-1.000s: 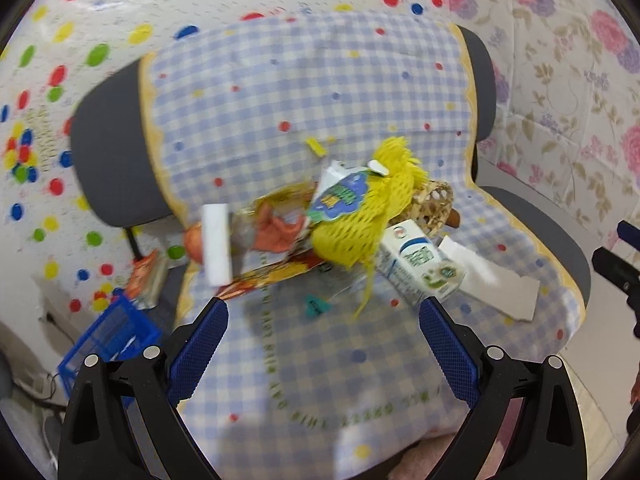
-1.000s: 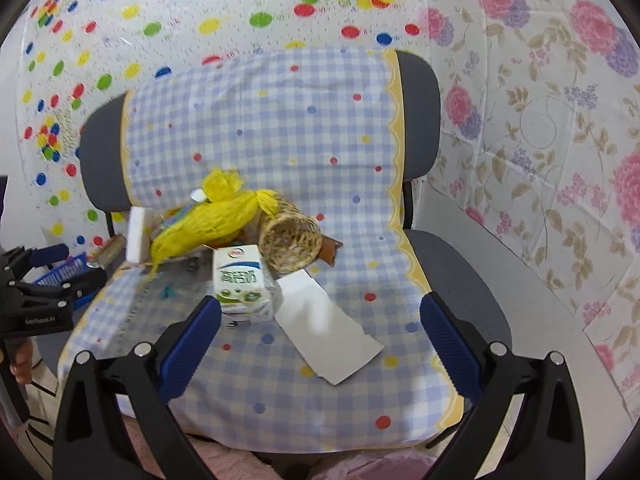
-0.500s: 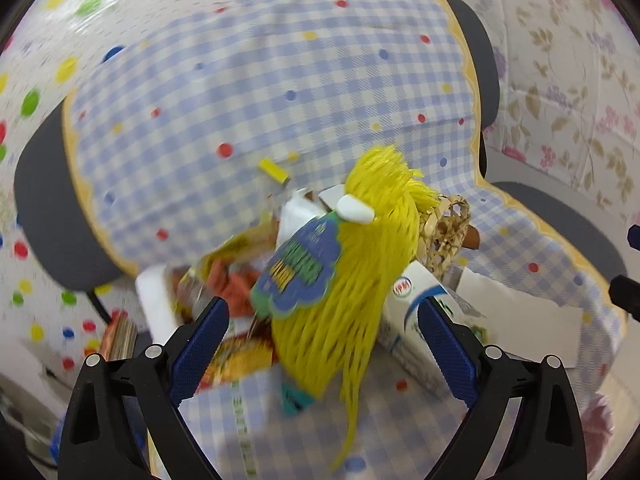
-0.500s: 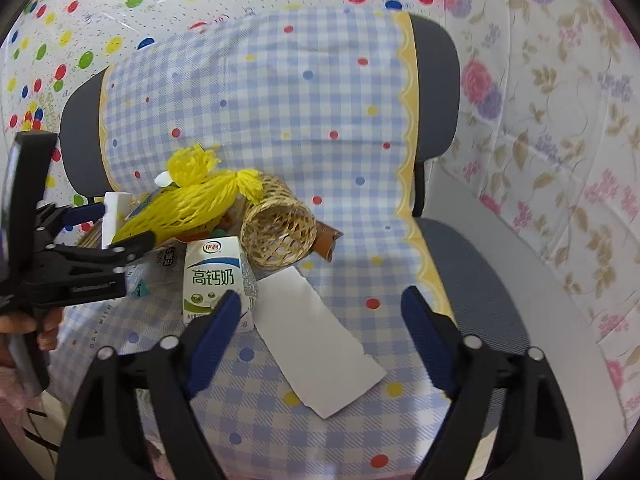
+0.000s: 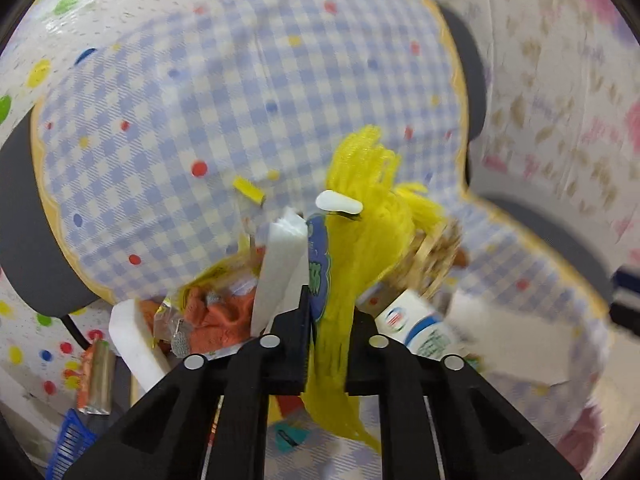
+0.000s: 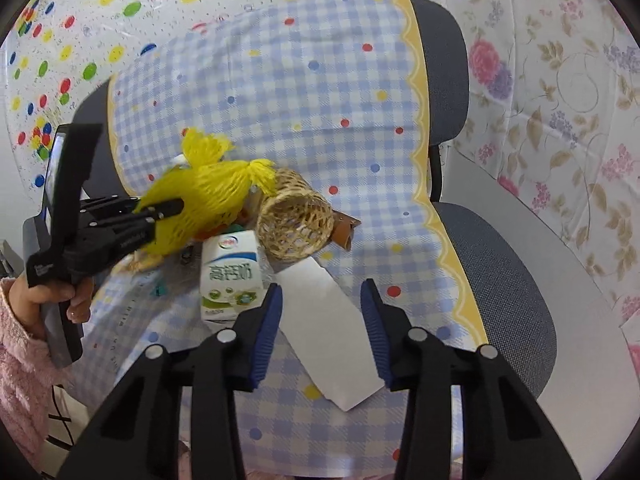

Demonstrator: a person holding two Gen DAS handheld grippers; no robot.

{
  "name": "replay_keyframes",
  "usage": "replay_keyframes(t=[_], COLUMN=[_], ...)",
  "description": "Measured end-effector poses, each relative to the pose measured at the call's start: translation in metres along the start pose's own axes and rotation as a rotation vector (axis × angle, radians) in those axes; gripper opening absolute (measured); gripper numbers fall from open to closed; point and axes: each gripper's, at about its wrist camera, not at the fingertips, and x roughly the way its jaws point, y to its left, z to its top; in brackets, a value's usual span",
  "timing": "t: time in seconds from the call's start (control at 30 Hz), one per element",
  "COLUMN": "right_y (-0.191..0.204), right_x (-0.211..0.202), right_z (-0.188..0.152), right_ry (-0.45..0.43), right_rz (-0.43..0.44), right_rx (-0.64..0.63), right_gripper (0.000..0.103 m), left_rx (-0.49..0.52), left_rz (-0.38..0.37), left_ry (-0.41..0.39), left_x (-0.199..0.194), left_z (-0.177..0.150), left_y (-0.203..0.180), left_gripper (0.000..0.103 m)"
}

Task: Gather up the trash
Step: 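Grasp the yellow mesh fruit net with the left gripper and lift, then grasp the white paper box with the right gripper while the left holds the net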

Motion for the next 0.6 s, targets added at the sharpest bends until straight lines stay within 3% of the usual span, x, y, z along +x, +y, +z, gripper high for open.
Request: replay_keyframes(t=[0.2, 0.3, 0.43, 0.6], right_y=[0.012, 0.021, 0.033, 0.056], right_x=[-0.023, -0.032, -0.037, -0.031], right_z=[-0.003, -0.008, -0.013, -0.019], right_ry=[-0.017, -0.021, -0.013, 0.007], right_rz=[-0.007, -0.003, 0.009, 0.027], right_rx=[-0.010, -0.017, -0.036, -0.096], right_gripper=[0.041, 0.041, 0.045, 0.055], left_rx=[-0.145, -0.171, -0.189, -0.254], left_rz=[-0.064, -0.033, 0.036, 0.104], left_ry=[-0.224, -0.288, -0.305, -0.251], left_x=[-0.095, -0.134, -0.170, -0.185], left_z=[0.015, 0.014, -0.004, -0.050], left_y=[0.031, 0.042, 0.051, 0.066], left_gripper=[0.010, 0.010, 0.010, 0.010])
